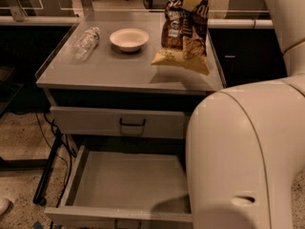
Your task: Place brown chip bag into middle drawer
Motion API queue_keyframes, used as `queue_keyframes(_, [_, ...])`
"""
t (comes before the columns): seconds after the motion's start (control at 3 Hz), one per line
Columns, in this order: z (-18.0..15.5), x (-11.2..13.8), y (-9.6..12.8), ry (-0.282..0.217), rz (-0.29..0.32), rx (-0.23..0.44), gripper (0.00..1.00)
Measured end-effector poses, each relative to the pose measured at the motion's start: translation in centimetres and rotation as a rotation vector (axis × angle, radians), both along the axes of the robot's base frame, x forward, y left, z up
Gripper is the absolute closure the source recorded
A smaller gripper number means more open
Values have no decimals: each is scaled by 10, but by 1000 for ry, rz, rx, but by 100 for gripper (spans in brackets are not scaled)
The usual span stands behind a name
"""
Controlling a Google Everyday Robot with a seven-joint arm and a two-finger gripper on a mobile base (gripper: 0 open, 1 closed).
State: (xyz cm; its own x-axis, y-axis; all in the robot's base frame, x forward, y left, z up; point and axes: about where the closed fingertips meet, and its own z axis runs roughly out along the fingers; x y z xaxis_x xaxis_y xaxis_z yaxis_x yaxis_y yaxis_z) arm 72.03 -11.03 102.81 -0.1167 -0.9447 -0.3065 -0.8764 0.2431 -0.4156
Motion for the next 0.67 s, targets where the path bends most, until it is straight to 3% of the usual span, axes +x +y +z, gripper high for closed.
queue_keyframes(0.67, [25,-76,-19,4,-66,-20,100])
